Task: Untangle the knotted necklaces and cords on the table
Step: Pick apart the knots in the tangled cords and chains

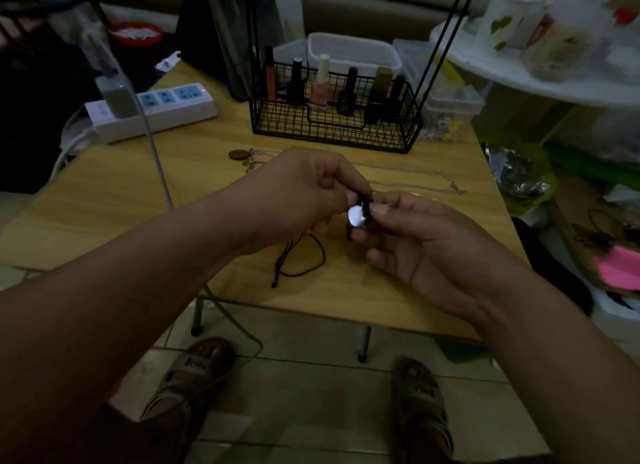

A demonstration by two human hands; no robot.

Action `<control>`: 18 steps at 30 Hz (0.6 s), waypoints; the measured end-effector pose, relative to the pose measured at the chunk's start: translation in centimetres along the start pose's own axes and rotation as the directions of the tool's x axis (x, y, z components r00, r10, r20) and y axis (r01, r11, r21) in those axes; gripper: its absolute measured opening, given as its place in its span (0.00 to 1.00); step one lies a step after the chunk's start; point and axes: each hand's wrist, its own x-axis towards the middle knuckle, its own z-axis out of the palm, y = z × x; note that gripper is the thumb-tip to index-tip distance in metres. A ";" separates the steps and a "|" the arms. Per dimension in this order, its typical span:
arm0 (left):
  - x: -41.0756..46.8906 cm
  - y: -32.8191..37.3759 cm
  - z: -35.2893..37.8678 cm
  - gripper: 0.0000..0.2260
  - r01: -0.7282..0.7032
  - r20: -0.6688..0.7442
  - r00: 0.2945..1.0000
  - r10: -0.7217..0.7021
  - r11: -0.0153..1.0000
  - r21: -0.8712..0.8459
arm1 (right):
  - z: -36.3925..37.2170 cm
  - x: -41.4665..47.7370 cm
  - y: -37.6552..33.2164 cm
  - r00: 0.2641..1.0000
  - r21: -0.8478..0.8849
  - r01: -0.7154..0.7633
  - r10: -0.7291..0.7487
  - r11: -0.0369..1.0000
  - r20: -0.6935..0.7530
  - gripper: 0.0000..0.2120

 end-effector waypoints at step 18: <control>-0.1 0.1 -0.4 0.02 -0.025 0.058 0.998 0.013 0.978 0.208 | -1.3 0.2 -1.8 0.960 -0.024 0.185 -0.186 0.982 -0.211 0.10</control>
